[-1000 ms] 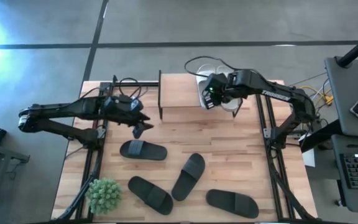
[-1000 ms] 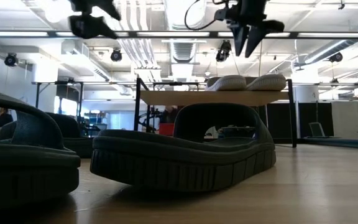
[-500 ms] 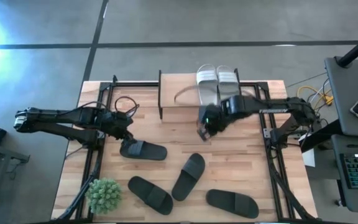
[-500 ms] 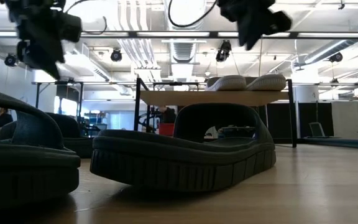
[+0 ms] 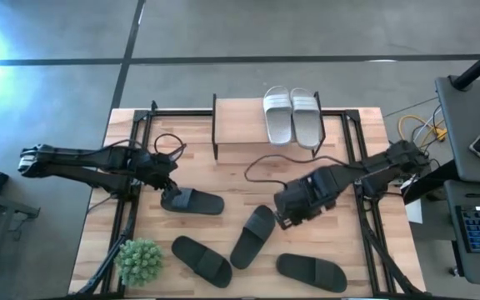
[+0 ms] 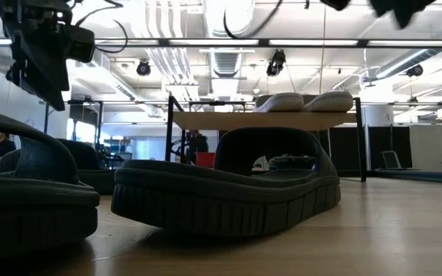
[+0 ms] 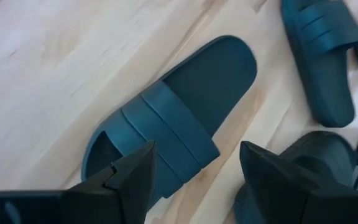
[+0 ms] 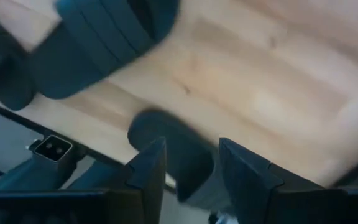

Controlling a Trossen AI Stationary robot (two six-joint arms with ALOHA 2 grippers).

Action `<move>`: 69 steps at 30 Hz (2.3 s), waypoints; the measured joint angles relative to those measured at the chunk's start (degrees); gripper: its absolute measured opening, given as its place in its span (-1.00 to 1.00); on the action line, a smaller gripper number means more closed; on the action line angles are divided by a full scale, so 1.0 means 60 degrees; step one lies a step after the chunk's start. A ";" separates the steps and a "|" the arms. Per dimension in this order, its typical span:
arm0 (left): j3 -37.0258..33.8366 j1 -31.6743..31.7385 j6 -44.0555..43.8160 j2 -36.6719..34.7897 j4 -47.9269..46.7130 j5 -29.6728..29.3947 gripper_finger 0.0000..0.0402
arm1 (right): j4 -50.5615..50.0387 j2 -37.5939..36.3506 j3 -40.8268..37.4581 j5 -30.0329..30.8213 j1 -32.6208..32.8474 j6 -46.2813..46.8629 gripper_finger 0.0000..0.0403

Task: Pick and place slides into the shelf
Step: Put the black slide under the shelf

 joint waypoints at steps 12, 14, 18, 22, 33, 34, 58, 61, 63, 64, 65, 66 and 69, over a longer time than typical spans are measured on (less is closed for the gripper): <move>-0.0153 0.0003 0.1398 0.0929 0.0293 0.0015 0.08 | 0.0139 0.1239 -0.0788 -0.2709 0.1823 0.4343 0.05; -0.0170 0.0003 0.1568 0.0995 0.0278 0.0015 0.08 | 0.0153 0.1562 -0.0686 -0.2805 0.1997 0.4570 0.05; -0.0252 0.0003 0.1786 0.1026 0.0284 0.0018 0.08 | 0.0303 0.2277 -0.0362 -0.2807 0.2188 0.5119 0.05; -0.0371 0.0003 0.1860 0.0869 0.0279 0.0018 0.08 | 0.0371 0.3089 0.0129 -0.2937 0.2271 0.5191 0.05; -0.0436 0.0003 0.1973 0.0516 0.0457 -0.0058 0.08 | -0.1150 0.5210 0.1139 -0.3745 0.2767 0.4078 -0.02; -0.0436 0.0003 0.1973 0.0509 0.0460 -0.0102 0.08 | -0.1465 0.5330 0.1260 -0.3765 0.2821 0.4043 -0.03; -0.0447 0.0003 0.1946 0.0538 0.0624 -0.0313 0.08 | -0.2555 0.4830 0.2296 0.3329 0.3115 0.2749 -0.94; -0.0444 0.0006 0.1706 0.0556 0.0734 -0.0319 0.08 | -0.2505 0.4571 0.2499 0.4690 0.2702 0.1315 -0.94; -0.0433 0.0004 0.1646 0.0556 0.0752 -0.0336 0.08 | -0.2516 0.4407 0.2509 0.5142 0.2352 0.0193 -0.94; -0.0427 0.0003 0.1485 0.0556 0.0756 -0.0399 0.08 | -0.2522 0.4306 0.2495 0.5260 0.2163 -0.0409 -0.94; -0.0426 0.0003 0.1288 0.0556 0.0756 -0.0507 0.08 | -0.2527 0.4211 0.2461 0.5338 0.1960 -0.1044 -0.94; -0.0429 0.0005 0.1083 0.0556 0.0758 -0.0634 0.08 | -0.2544 0.4126 0.2430 0.5400 0.1736 -0.1684 -0.94; -0.0434 0.0006 0.0699 0.0556 0.0712 -0.0899 0.08 | -0.2554 0.3912 0.2271 0.5817 0.1047 -0.3401 -0.94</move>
